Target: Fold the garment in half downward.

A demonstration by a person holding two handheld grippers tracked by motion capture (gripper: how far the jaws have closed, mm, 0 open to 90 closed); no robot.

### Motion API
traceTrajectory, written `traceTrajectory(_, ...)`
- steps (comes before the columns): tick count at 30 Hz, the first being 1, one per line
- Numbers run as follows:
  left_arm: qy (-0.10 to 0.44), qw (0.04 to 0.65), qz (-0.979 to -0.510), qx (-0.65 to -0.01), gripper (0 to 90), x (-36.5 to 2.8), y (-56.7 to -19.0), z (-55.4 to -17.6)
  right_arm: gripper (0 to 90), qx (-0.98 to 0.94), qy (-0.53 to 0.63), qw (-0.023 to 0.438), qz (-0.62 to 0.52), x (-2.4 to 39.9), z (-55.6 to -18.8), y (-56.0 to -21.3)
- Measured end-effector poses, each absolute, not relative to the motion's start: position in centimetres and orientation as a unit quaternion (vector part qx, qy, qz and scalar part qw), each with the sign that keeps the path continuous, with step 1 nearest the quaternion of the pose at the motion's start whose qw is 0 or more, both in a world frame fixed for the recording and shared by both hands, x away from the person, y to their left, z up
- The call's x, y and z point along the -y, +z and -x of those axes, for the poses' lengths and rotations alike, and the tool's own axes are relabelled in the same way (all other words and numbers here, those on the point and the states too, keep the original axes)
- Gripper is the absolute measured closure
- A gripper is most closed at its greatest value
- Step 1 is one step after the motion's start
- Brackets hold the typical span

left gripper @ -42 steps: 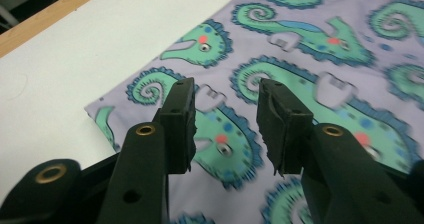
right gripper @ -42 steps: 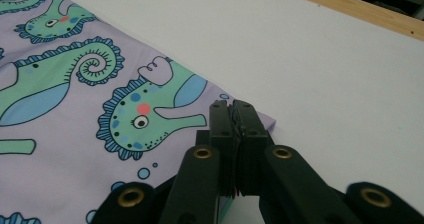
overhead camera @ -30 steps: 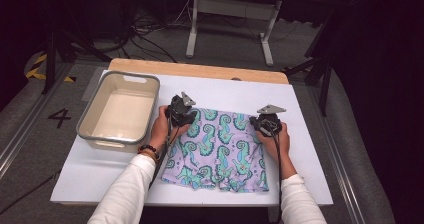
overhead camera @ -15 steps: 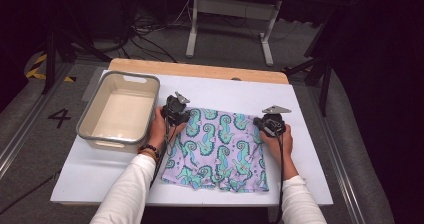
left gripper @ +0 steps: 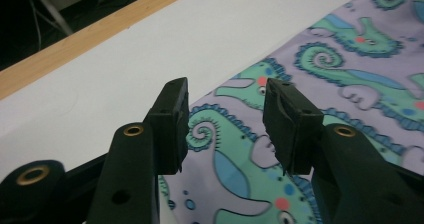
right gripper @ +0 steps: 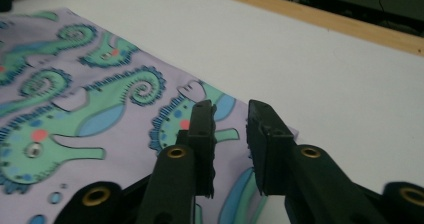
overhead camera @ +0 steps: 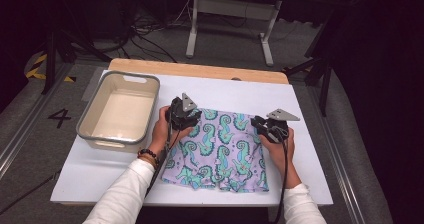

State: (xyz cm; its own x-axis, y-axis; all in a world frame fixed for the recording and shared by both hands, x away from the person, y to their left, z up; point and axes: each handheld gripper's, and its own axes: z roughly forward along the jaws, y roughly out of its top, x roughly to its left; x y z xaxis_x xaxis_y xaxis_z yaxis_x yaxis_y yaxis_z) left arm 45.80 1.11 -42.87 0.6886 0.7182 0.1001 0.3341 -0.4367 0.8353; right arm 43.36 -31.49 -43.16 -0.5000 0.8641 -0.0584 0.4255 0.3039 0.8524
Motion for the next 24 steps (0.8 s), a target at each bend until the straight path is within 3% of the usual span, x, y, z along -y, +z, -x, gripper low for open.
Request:
traceTrajectory(7, 0.23, 0.434, -0.83, -0.265, 48.3, -1.6, -42.3, -43.2, 61.4, -0.76, 0.447, 0.267, -0.387, 30.8, -41.1, -41.7)
traceTrajectory(15, 0.237, 0.444, -0.832, -0.233, 44.0, -2.4, -41.8, -41.1, 57.0, -0.766, 0.461, 0.262, -0.363, 30.1, -39.2, -41.2)
traceTrajectory(24, 0.245, 0.456, -0.83, -0.204, 29.8, -3.7, -42.3, -38.5, 49.8, -0.776, 0.479, 0.248, -0.326, 28.5, -37.2, -41.3)
